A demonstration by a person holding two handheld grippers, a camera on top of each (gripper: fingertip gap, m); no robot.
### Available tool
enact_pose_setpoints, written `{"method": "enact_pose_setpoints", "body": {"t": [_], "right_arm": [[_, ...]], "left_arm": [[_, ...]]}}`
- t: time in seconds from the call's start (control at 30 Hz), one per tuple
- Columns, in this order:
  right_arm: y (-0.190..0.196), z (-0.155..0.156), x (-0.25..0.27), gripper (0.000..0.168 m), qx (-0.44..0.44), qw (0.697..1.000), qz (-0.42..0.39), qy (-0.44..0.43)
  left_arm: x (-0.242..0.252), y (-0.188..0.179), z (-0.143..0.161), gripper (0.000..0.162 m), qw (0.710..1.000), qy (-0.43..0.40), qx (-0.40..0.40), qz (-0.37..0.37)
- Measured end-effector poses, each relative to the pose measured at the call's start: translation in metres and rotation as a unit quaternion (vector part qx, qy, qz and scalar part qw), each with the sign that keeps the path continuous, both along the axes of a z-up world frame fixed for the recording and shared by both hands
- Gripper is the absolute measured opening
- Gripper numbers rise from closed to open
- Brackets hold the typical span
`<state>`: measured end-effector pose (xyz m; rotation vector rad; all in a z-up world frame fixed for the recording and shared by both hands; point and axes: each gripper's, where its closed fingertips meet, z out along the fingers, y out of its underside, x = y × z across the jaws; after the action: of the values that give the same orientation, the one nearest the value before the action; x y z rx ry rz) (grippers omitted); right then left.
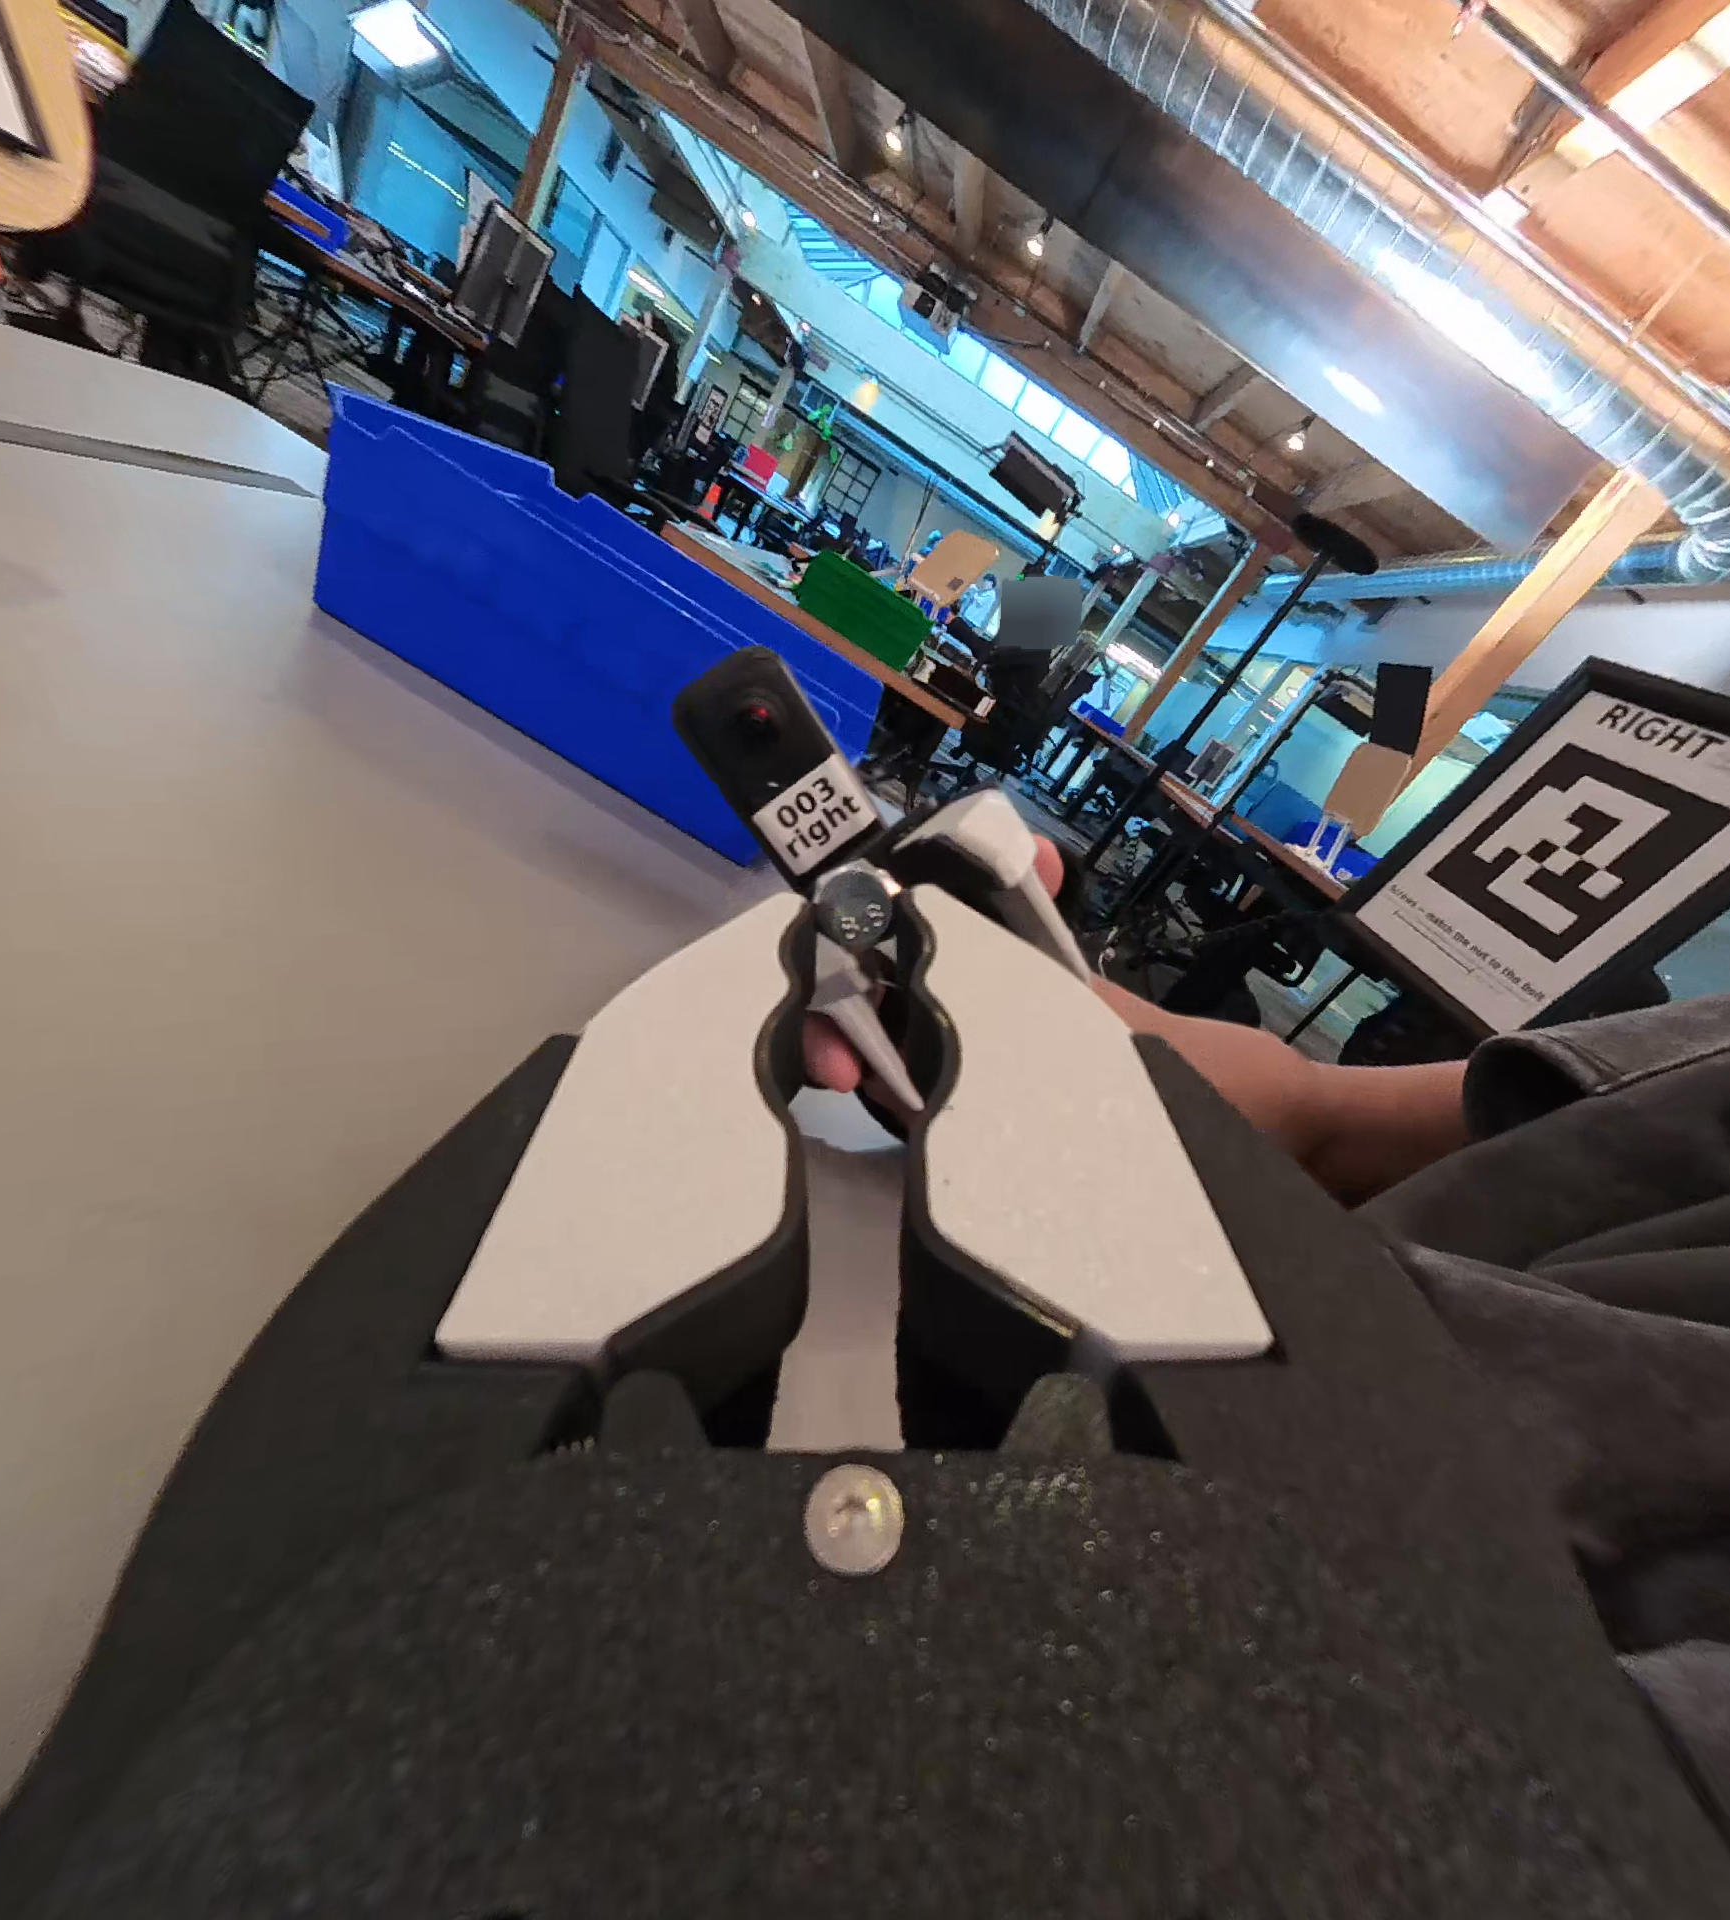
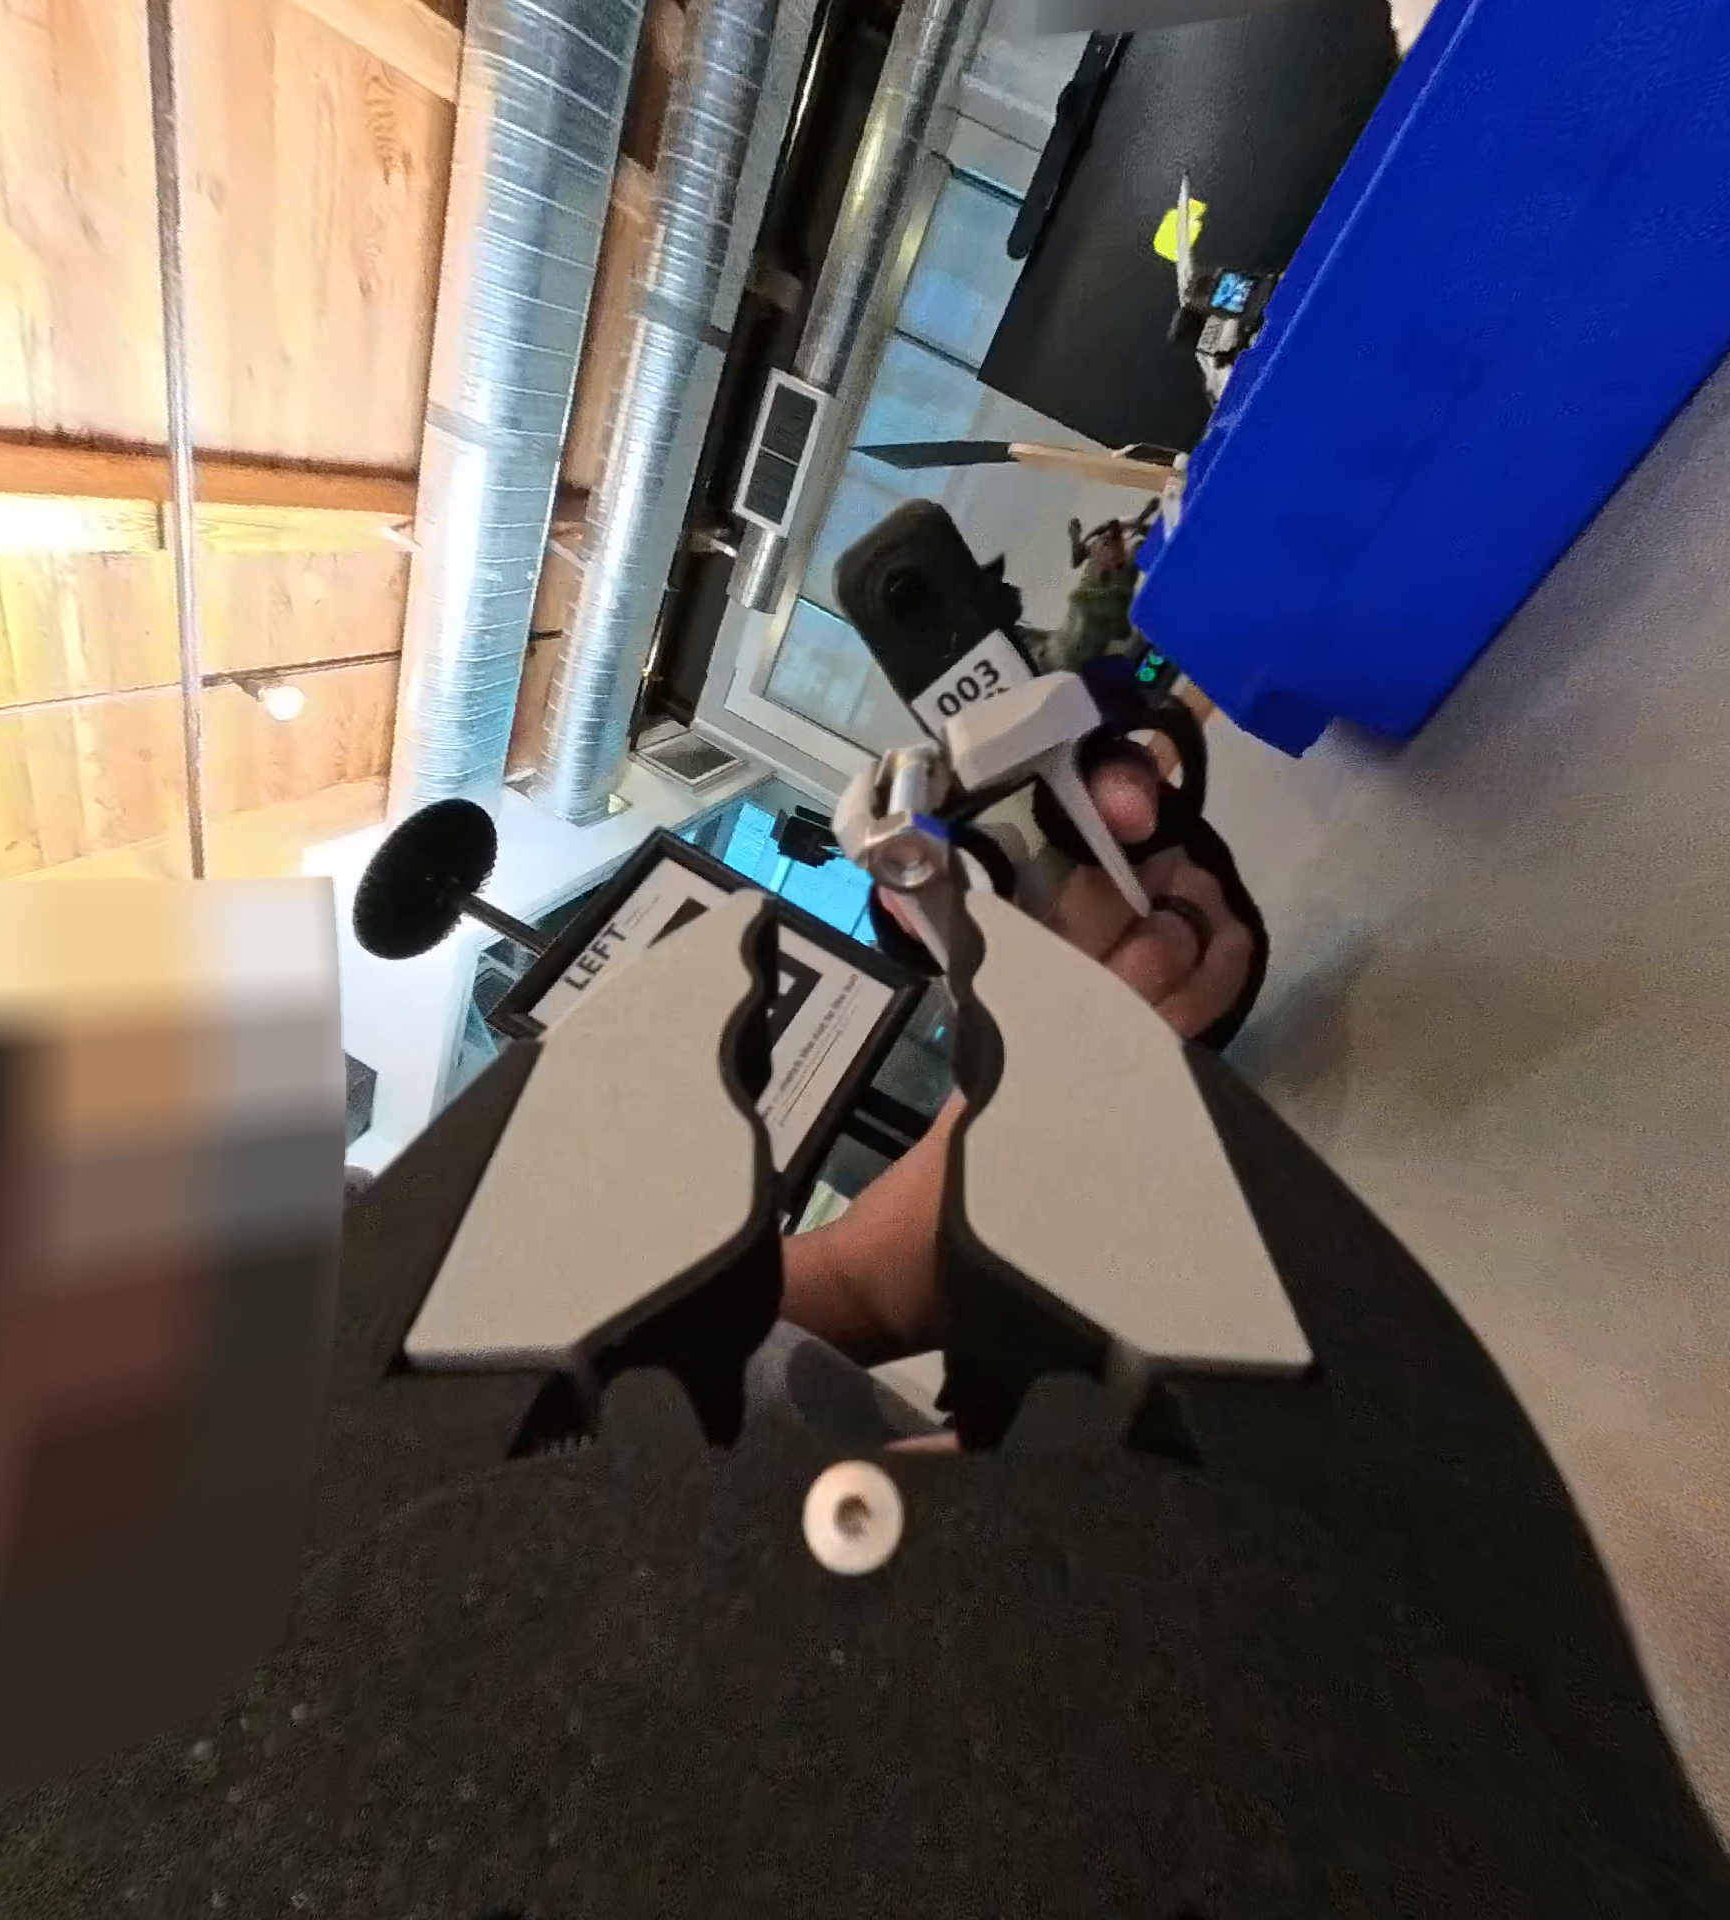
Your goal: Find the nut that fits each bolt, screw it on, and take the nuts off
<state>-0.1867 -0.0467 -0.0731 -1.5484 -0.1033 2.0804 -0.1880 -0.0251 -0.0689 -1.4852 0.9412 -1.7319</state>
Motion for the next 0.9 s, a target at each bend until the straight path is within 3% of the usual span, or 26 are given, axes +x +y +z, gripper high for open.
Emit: {"method": "enact_pose_setpoints", "body": {"t": [0.4, 0.53, 0.63, 0.73, 0.9], "right_arm": [[0.011, -0.004, 0.003, 0.014, 0.023, 0.998, -0.042, -0.033], [0.010, -0.006, 0.003, 0.014, 0.142, 0.975, -0.091, -0.144], [0.008, -0.008, 0.003, 0.014, 0.301, 0.899, -0.141, -0.285], [0.006, -0.009, 0.008, 0.014, 0.448, 0.782, -0.183, -0.392], [0.001, -0.006, 0.016, 0.014, 0.574, 0.619, -0.231, -0.483]], "left_arm": [[0.005, -0.005, -0.004, 0.014, 1.000, 0.006, -0.010, -0.010], [0.003, -0.005, -0.004, 0.014, 0.999, 0.000, -0.038, -0.028], [0.003, -0.008, -0.003, 0.014, 0.996, -0.012, -0.071, -0.047], [0.006, -0.013, -0.004, 0.014, 0.989, -0.007, -0.125, -0.079], [0.006, -0.013, -0.007, 0.014, 0.981, -0.010, -0.169, -0.092]]}}
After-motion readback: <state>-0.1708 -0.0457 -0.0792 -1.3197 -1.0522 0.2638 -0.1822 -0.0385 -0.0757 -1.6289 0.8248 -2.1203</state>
